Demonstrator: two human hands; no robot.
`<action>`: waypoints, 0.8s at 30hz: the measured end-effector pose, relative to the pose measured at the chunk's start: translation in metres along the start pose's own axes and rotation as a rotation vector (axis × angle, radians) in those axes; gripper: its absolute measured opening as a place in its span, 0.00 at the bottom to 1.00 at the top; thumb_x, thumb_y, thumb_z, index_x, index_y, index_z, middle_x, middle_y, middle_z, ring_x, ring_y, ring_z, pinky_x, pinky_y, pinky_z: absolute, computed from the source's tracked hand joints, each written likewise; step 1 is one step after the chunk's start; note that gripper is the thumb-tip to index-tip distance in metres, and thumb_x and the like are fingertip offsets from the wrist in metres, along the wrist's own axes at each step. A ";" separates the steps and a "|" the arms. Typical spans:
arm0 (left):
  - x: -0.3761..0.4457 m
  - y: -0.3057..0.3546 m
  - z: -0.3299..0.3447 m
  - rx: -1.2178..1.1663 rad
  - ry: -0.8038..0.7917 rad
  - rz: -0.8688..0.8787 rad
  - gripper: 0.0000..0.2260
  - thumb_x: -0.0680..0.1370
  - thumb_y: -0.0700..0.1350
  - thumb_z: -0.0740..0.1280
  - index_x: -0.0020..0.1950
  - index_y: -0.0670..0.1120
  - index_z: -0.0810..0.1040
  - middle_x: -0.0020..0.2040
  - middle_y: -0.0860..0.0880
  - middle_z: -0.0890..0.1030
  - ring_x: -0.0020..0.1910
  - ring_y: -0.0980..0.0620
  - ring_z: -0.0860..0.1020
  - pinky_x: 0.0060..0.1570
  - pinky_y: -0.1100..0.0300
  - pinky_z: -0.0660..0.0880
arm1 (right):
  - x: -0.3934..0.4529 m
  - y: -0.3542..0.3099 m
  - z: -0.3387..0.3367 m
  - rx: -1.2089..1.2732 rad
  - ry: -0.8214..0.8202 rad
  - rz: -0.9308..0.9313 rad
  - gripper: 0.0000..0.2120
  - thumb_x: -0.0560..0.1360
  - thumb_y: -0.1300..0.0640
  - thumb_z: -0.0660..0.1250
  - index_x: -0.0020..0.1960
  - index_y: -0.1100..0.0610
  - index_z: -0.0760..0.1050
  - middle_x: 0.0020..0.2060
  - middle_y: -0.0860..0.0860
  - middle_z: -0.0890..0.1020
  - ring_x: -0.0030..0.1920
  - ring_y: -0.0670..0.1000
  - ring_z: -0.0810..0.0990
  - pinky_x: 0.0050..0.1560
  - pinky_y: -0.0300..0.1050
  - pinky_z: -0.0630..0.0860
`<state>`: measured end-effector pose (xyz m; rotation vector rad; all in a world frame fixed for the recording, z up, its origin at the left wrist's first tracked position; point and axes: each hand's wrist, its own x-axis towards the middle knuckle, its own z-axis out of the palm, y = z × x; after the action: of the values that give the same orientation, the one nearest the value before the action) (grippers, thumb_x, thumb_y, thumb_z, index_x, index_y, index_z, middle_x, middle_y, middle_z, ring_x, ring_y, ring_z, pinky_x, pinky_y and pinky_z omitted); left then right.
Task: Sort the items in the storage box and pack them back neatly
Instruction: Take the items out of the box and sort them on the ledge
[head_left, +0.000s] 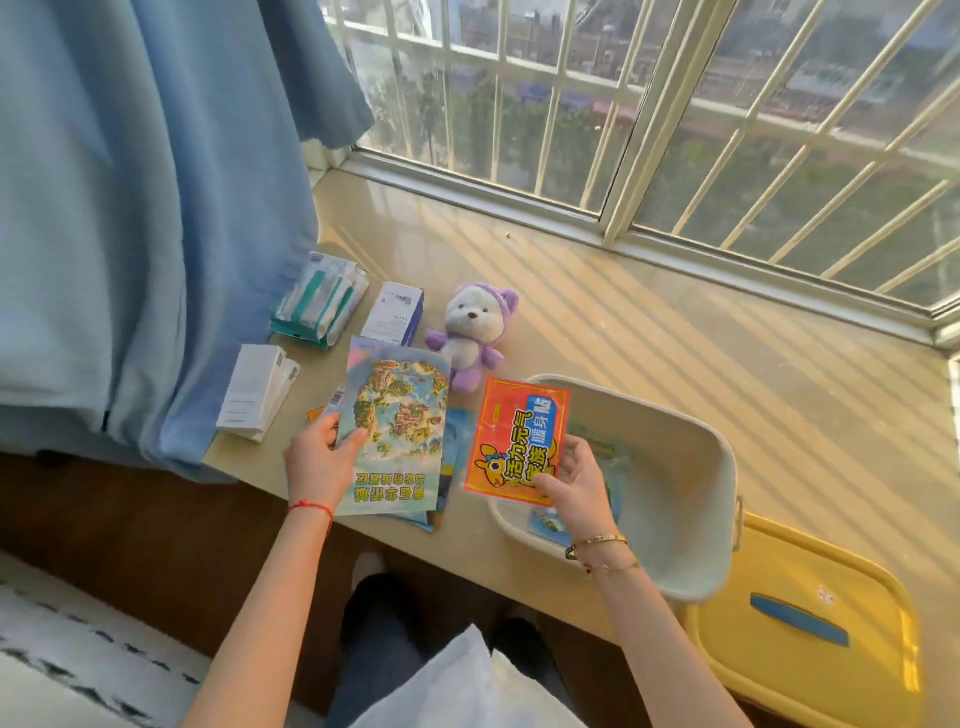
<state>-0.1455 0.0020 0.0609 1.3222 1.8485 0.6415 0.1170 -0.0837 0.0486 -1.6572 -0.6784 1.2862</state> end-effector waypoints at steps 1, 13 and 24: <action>0.010 -0.007 -0.012 0.008 -0.001 -0.008 0.10 0.76 0.42 0.69 0.56 0.43 0.78 0.45 0.48 0.83 0.43 0.49 0.82 0.45 0.50 0.80 | 0.003 -0.002 0.017 -0.001 -0.001 0.010 0.20 0.70 0.75 0.64 0.53 0.54 0.68 0.50 0.52 0.80 0.49 0.47 0.80 0.46 0.38 0.80; 0.134 -0.089 -0.050 0.005 -0.280 -0.079 0.12 0.75 0.41 0.70 0.58 0.43 0.79 0.49 0.46 0.84 0.43 0.52 0.82 0.43 0.56 0.80 | 0.047 0.000 0.167 0.044 0.214 0.139 0.18 0.73 0.74 0.63 0.59 0.60 0.65 0.48 0.50 0.78 0.46 0.41 0.78 0.35 0.28 0.75; 0.122 -0.126 0.055 -0.023 -0.610 -0.067 0.12 0.75 0.42 0.70 0.58 0.43 0.78 0.47 0.52 0.80 0.48 0.54 0.80 0.42 0.67 0.74 | 0.065 0.044 0.175 0.071 0.407 0.194 0.20 0.73 0.75 0.62 0.59 0.56 0.65 0.49 0.48 0.79 0.48 0.40 0.79 0.37 0.30 0.76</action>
<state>-0.1928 0.0728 -0.1016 1.2571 1.3720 0.1851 -0.0333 0.0072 -0.0286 -1.8850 -0.2299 1.0418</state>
